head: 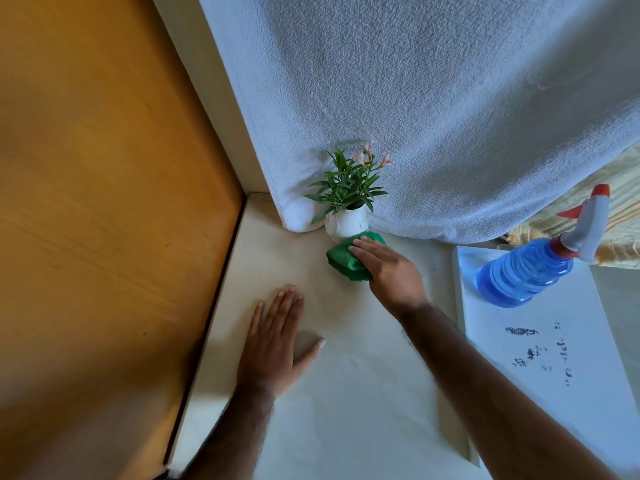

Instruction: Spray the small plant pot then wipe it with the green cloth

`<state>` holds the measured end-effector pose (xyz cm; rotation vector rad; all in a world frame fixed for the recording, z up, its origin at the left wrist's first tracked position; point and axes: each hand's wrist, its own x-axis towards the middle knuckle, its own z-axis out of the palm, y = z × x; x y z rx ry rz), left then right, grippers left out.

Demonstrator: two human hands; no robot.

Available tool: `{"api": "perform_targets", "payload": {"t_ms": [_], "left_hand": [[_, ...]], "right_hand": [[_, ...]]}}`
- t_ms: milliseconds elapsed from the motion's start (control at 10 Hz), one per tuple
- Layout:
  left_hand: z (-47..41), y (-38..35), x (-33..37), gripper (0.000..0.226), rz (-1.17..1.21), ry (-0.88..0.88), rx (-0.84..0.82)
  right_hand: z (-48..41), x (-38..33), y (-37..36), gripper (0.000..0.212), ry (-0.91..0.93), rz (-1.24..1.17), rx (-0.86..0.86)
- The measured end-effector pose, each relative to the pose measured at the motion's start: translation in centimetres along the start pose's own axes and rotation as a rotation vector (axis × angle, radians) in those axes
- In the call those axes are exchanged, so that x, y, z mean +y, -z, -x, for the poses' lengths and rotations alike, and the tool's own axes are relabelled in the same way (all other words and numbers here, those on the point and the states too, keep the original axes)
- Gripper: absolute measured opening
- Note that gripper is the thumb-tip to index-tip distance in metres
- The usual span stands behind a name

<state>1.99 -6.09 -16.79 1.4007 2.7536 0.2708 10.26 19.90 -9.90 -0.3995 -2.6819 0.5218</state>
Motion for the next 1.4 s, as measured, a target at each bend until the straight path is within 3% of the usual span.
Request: {"api": "perform_targets", "payload": {"t_ms": [300, 700, 900, 1000, 1200, 1300, 1400], "left_hand": [[0.1, 0.5, -0.1, 0.089, -0.016, 0.006, -0.02], [0.3, -0.2, 0.2, 0.083, -0.002, -0.07, 0.157], [0.2, -0.5, 0.2, 0.084, -0.009, -0.08, 0.151], [0.3, -0.3, 0.3, 0.084, -0.009, -0.075, 0.158], [0.4, 0.0, 0.7, 0.09, -0.023, -0.043, 0.034], [0.0, 1.5, 1.1, 0.11, 0.038, 0.012, -0.107], [-0.1, 2.7, 3.0, 0.116, 0.07, 0.016, -0.101]], "right_hand": [[4.0, 0.0, 5.3, 0.06, -0.003, 0.051, 0.126], [20.4, 6.2, 13.4, 0.065, -0.255, 0.207, 0.08], [23.8, 7.4, 12.4, 0.07, -0.295, 0.202, -0.074], [25.1, 7.8, 12.1, 0.084, -0.277, 0.224, -0.2], [26.2, 7.7, 11.2, 0.098, -0.284, 0.333, -0.431], [25.6, 7.3, 11.9, 0.103, -0.285, 0.37, -0.461], [25.1, 6.0, 13.3, 0.102, -0.246, 0.367, -0.434]]}}
